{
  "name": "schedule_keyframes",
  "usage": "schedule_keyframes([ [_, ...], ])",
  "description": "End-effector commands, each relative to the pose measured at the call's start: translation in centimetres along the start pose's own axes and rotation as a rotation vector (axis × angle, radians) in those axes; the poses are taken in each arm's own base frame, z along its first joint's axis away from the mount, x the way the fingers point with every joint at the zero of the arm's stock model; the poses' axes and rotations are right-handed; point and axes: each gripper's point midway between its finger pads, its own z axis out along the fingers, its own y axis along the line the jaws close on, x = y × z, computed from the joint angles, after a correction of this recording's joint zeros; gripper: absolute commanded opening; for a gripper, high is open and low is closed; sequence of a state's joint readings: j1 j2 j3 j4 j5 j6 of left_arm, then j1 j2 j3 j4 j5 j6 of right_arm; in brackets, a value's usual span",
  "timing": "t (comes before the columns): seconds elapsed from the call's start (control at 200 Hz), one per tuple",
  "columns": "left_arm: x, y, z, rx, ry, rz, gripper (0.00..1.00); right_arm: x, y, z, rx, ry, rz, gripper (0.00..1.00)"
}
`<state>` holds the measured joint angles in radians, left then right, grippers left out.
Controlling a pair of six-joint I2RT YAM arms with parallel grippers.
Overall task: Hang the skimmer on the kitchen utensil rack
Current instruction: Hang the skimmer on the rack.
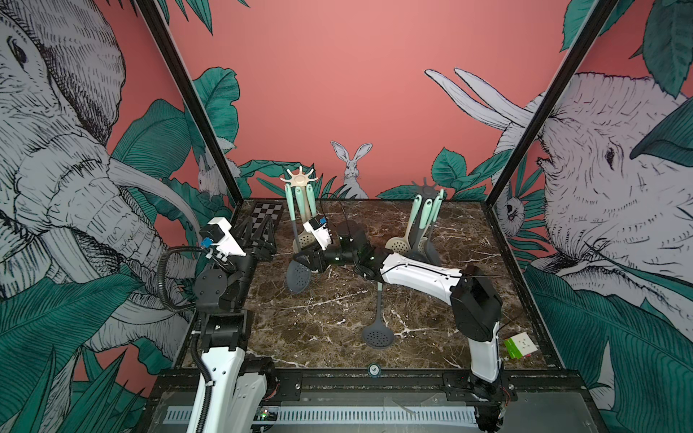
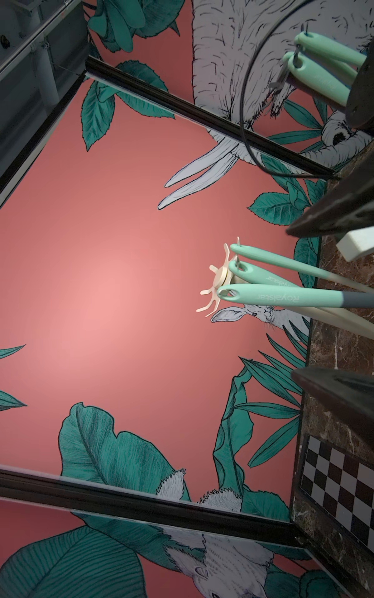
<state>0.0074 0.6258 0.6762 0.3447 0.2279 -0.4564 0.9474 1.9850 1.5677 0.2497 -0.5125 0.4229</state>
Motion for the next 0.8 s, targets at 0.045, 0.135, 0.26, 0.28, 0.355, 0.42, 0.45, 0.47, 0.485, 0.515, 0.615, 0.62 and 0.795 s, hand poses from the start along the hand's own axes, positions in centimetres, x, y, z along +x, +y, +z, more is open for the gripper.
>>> schedule_keyframes([
  [0.045,0.0,-0.3,0.1,0.026,-0.013,-0.014,0.65,0.1,0.3,-0.7,-0.001,-0.004,-0.032,0.56],
  [0.135,0.1,-0.2,0.3,0.027,-0.015,-0.02,0.65,0.1,0.6,-1.6,0.005,-0.006,-0.057,0.64],
  [0.26,0.3,-0.1,0.6,0.032,-0.014,-0.025,0.65,0.4,1.2,-3.1,0.015,0.003,-0.093,0.67],
  [0.28,0.4,-0.1,0.7,0.031,-0.011,-0.026,0.65,0.4,1.3,-3.4,0.019,0.004,-0.1,0.68],
  [0.355,0.6,0.0,0.9,0.035,-0.01,-0.031,0.65,0.7,1.6,-4.5,0.029,0.013,-0.128,0.69],
  [0.42,0.9,0.1,1.2,0.036,-0.009,-0.038,0.65,1.0,1.5,-5.6,0.054,0.023,-0.148,0.7],
  [0.45,1.0,0.1,1.3,0.039,-0.008,-0.039,0.65,1.1,1.4,-6.1,0.07,0.026,-0.157,0.7],
  [0.47,1.0,0.1,1.4,0.04,-0.009,-0.04,0.65,1.3,1.3,-6.4,0.084,0.035,-0.161,0.7],
  [0.485,1.0,0.2,1.4,0.039,-0.009,-0.041,0.65,1.4,1.1,-6.7,0.095,0.042,-0.164,0.7],
  [0.515,1.0,0.2,1.6,0.041,-0.01,-0.043,0.65,1.4,1.0,-7.3,0.12,0.052,-0.173,0.7],
  [0.615,1.1,0.3,1.9,0.046,-0.011,-0.043,0.65,3.8,-0.7,-9.5,0.218,0.145,-0.166,0.7],
  [0.62,1.1,0.3,1.9,0.045,-0.012,-0.042,0.65,4.0,-0.8,-9.6,0.223,0.152,-0.164,0.7],
  [0.795,1.2,0.4,2.3,0.055,-0.027,-0.044,0.65,8.8,-2.2,-14.4,0.367,0.344,-0.12,0.67],
])
